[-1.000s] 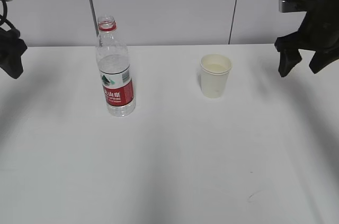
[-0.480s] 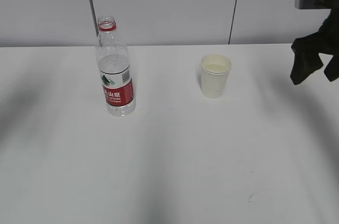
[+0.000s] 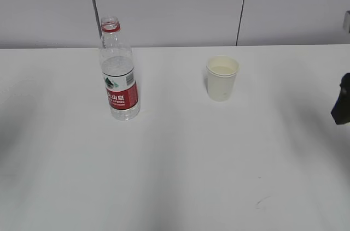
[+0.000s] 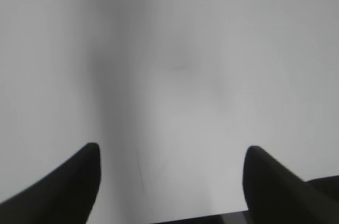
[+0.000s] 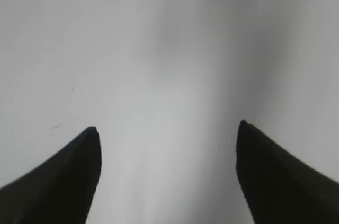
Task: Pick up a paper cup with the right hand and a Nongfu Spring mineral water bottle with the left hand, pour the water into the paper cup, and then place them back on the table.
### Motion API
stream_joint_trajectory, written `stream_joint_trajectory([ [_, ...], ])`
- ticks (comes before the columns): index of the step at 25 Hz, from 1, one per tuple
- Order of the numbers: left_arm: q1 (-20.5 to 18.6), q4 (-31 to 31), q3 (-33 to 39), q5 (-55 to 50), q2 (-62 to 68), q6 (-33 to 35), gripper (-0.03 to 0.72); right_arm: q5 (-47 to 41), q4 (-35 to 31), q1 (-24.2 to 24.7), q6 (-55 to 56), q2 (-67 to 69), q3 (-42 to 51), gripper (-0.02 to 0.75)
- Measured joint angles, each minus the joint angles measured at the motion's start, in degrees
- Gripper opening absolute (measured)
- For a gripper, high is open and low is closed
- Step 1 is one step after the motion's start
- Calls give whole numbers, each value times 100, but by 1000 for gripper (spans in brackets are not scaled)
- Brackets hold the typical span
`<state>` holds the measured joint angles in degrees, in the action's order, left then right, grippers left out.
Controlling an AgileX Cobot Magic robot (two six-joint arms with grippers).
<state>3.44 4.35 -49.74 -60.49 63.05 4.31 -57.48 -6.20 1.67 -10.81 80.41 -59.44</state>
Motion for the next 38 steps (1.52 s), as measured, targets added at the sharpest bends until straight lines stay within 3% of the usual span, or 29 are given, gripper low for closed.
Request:
stream_joint_trajectory([
  [18,0,-604,1981,-64,-2878,-5,510,16,-4,0,-22,-2757,2512,591],
  [27,0,-622,2072,-168,-3938,-16,491,-221,-4,0,-22,-4260,2822,591],
  [38,0,-622,2072,-242,-5417,-16,489,-650,-26,0,-22,-5164,3044,591],
])
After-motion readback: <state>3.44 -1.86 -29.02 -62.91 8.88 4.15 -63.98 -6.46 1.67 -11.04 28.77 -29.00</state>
